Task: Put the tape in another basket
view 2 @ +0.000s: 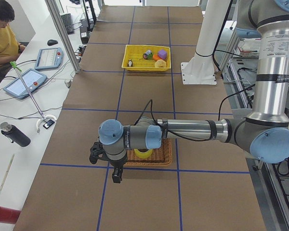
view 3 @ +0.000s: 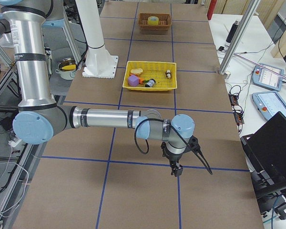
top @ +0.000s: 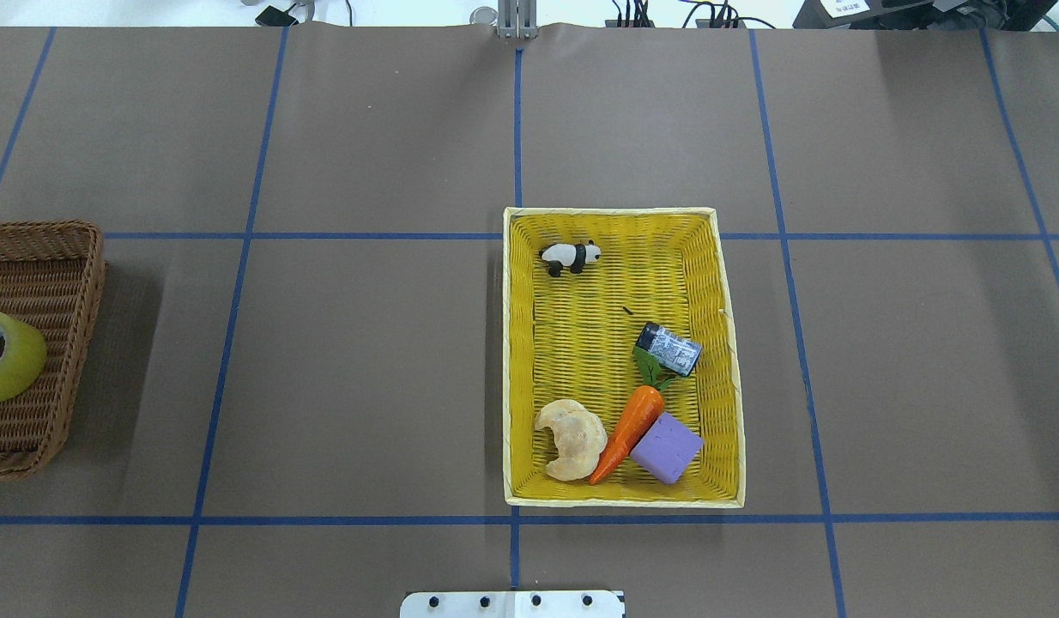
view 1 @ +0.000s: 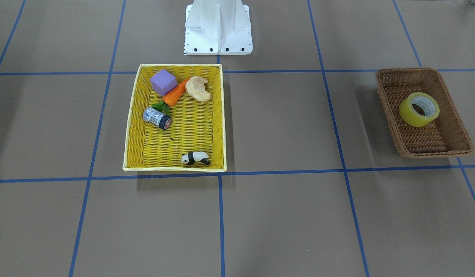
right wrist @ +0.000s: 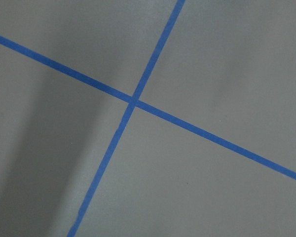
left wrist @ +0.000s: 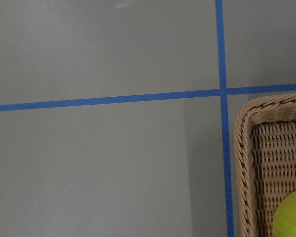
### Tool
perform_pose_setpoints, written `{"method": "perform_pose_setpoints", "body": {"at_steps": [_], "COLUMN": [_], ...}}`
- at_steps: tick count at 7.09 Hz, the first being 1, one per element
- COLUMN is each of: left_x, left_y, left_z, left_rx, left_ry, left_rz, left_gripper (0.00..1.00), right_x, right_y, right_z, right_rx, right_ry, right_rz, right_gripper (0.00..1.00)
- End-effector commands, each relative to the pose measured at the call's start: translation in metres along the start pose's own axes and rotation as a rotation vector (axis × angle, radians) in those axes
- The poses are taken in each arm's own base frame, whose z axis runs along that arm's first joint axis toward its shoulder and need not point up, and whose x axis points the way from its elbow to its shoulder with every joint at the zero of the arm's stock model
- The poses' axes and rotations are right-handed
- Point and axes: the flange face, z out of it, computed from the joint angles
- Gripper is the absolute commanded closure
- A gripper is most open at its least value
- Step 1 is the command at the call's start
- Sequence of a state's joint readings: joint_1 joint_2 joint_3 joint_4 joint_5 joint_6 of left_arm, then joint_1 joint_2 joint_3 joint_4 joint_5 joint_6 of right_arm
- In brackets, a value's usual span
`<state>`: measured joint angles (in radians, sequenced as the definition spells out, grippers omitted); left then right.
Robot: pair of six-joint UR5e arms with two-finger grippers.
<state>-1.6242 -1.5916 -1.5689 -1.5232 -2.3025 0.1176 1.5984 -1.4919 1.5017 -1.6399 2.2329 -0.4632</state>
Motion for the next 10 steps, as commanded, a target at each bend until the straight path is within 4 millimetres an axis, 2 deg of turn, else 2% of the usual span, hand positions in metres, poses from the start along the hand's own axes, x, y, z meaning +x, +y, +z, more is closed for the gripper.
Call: {"method": "perform_pose_setpoints", "body": {"at_steps": [1, 4, 10], "left_x": [0.009, 0.010, 0.011], "left_y": [-0.009, -0.003, -0.003], "left_z": [-0.011, -0.011, -0.011], "left_rx": [0.022, 0.036, 0.036], "left_ry": [0.002, 0.000, 0.000], "left_rz": [0.018, 0.033, 0.045], "left_gripper": [0.01, 0.01, 0.00], "right_x": [0.013, 0.018, 0.011], "right_y": [0.018, 0.020, 0.018], "right_z": [-0.006, -0.019, -0.016], "right_rx": [0.013, 0.038, 0.072], "right_ry": [0.005, 0.011, -0.065], "right_rz": [0.036, 0.057, 0.058], "right_gripper": [0.00, 0.00, 0.00]}}
